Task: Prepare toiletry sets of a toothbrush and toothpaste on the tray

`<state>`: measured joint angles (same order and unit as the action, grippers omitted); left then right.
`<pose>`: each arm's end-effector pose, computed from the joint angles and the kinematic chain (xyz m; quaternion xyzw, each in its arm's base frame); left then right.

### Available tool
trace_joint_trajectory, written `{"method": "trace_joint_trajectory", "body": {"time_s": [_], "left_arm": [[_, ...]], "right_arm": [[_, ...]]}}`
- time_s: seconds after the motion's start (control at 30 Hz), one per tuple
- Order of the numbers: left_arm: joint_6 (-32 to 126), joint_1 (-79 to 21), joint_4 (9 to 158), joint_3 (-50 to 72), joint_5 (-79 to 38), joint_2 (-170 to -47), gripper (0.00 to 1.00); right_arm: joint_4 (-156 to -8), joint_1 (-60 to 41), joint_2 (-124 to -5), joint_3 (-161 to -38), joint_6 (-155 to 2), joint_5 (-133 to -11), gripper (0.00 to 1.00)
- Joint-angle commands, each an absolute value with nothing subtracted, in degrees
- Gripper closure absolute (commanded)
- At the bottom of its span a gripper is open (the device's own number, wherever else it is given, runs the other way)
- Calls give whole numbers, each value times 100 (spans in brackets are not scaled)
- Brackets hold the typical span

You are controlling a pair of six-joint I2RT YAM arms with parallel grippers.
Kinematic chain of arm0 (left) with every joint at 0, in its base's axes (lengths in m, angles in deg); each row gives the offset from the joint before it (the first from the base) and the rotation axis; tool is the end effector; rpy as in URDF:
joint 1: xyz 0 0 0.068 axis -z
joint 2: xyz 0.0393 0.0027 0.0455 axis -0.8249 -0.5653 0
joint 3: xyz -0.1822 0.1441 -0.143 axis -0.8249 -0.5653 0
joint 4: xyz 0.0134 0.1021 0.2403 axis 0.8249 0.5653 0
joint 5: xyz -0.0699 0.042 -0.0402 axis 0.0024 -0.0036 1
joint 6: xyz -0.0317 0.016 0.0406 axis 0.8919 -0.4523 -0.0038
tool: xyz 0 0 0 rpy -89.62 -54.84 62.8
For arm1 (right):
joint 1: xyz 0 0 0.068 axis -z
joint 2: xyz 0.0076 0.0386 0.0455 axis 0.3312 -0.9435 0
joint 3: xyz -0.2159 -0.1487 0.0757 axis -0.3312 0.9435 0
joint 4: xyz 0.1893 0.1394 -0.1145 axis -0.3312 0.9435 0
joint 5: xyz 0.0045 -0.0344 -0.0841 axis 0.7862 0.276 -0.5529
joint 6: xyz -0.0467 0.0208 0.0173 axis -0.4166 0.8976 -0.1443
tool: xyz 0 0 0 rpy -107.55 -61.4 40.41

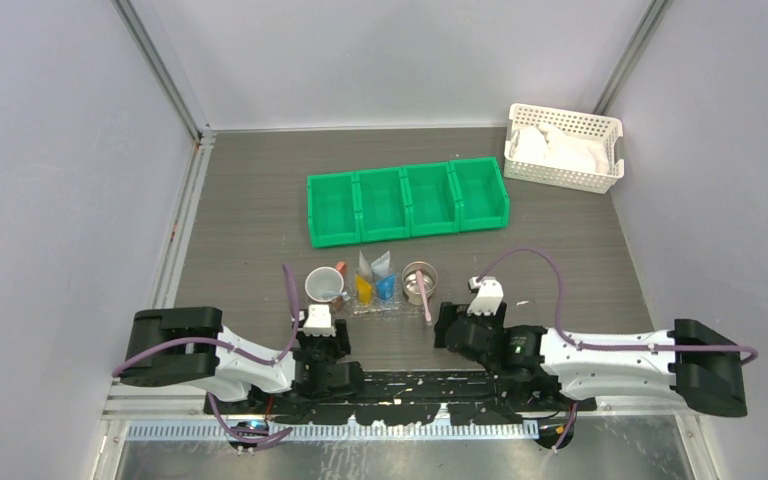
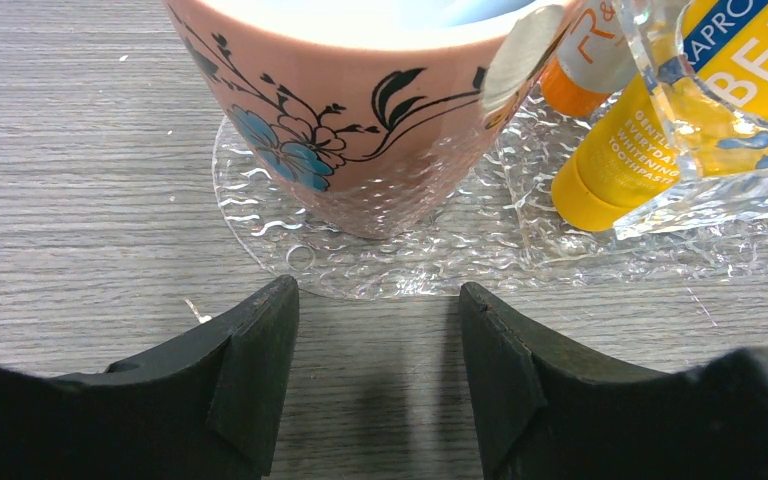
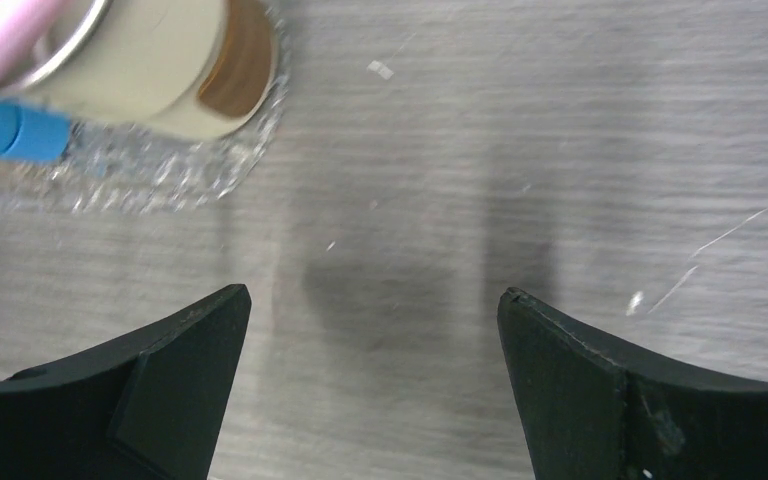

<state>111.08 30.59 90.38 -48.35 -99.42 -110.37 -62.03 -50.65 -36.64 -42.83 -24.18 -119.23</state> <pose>0.0437 -0.1495 0.0950 -0.0309 0.8084 -0.0551 0.5853 0.0744 0.1387 0.1520 0.0158 0.9047 0.1165 0.4095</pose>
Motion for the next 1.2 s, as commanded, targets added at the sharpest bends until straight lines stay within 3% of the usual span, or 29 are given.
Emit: {"method": "trace_joint_trajectory", "body": {"time_s": [0.0, 0.13, 0.4, 0.67, 1.17], "left_arm": [[11542, 2977, 9189, -5136, -8261, -11161, 39], [11553, 2977, 9150, -5141, -8257, -11192, 39], [11552, 2977, 9127, -5174, -8265, -11140, 39], [11562, 2977, 9102, -5215, -8273, -11092, 39], [11499, 2977, 9224, -5137, -8283, -11063, 39]], "right_arm": [[-6160, -5915, -3800, -4278, -1398, -12846, 0], [-6272, -6639, -4207, -4292, -1217, -13279, 0], [-6838, -7488, -6322, -4982, -1361, -13715, 0], [-7579, -7561, -6554, -4938, -1789, -13830, 0], [-7322, -6974, -7297, -5587, -2093, -13681, 0]]}}
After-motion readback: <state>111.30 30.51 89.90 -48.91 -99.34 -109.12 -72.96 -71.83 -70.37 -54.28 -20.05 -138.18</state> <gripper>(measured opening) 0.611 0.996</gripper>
